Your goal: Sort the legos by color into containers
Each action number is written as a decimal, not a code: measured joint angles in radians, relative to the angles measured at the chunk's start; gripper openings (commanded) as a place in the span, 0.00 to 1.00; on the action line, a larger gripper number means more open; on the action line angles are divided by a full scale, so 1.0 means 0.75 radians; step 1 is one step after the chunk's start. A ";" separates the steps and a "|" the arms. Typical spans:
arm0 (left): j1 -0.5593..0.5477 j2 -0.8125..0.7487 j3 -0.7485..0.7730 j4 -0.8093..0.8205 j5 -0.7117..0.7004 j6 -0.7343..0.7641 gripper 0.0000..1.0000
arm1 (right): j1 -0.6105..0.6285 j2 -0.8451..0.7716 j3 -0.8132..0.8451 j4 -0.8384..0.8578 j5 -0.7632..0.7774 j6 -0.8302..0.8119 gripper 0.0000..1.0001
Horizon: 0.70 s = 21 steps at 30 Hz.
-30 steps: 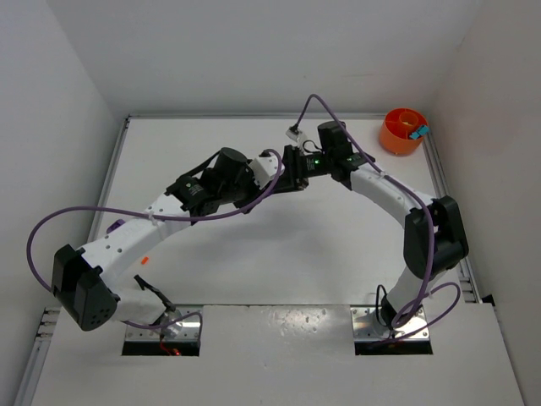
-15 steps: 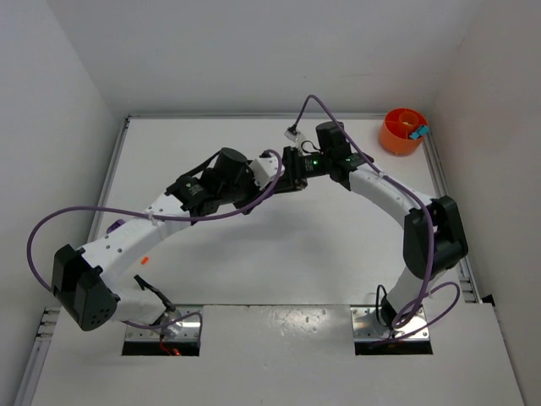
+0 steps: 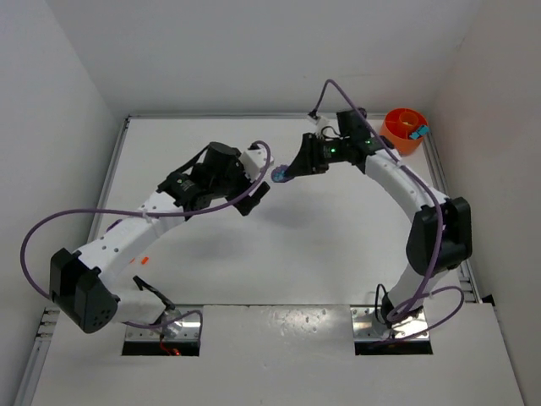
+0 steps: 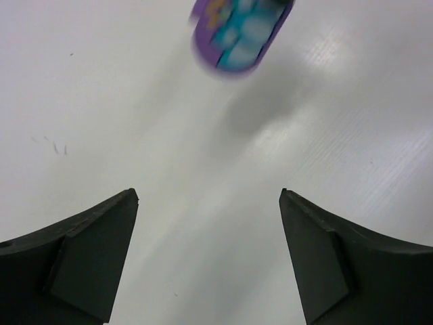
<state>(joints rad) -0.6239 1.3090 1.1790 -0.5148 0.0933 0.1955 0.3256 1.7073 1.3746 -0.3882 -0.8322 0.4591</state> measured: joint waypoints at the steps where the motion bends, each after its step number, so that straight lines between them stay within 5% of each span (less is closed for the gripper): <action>1: 0.034 -0.005 0.000 0.000 0.017 -0.003 0.92 | -0.040 0.000 0.024 -0.046 0.033 -0.060 0.06; 14: 0.270 -0.014 -0.026 -0.022 0.248 -0.032 0.92 | -0.589 0.323 0.702 -0.499 0.540 -0.876 0.03; 21: 0.326 -0.014 -0.052 -0.026 0.326 -0.048 0.93 | -0.705 0.550 0.974 -0.552 0.713 -1.113 0.03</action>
<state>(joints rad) -0.3798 1.2987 1.1400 -0.5343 0.3378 0.1596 -0.2031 2.1197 2.1048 -0.8024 -0.2977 -0.3759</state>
